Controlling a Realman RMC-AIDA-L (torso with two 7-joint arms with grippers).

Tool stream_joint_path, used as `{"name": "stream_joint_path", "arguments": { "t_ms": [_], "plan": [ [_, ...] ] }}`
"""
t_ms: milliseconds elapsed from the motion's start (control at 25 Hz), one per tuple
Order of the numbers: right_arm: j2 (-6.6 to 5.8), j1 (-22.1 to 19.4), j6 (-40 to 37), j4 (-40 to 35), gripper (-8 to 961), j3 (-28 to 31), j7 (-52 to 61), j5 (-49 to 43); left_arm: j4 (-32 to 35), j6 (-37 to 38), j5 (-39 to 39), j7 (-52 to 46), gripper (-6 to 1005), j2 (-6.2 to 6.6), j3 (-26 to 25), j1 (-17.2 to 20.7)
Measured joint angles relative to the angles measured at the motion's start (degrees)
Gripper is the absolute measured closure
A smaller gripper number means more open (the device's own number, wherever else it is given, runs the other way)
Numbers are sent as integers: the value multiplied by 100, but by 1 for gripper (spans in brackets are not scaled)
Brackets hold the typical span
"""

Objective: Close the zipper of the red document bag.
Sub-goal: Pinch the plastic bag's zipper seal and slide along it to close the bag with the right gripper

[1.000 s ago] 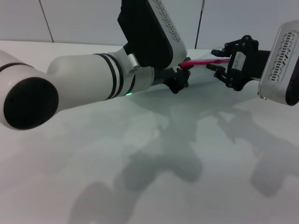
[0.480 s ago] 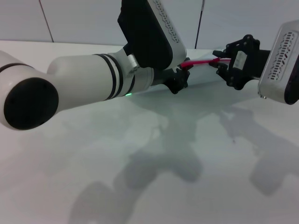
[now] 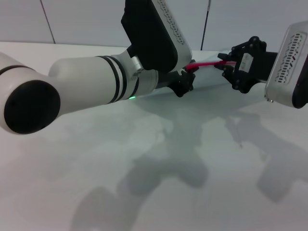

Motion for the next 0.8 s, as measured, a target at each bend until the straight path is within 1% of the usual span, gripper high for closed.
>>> {"name": "stream_joint_path", "arguments": {
  "t_ms": [280,560,800],
  "plan": [
    [-3,19,14,95,852,-67,-52,1,6,-1,1,8,943,0,0,0],
    [-9,26,-24,133,864,-89,-56,1,80,0,0,9,943,-5,9,-6],
    [-18,-8,-253,151,870,-43,-56,-46,1,9,0,31,942,-9,7,58]
  ]
}}
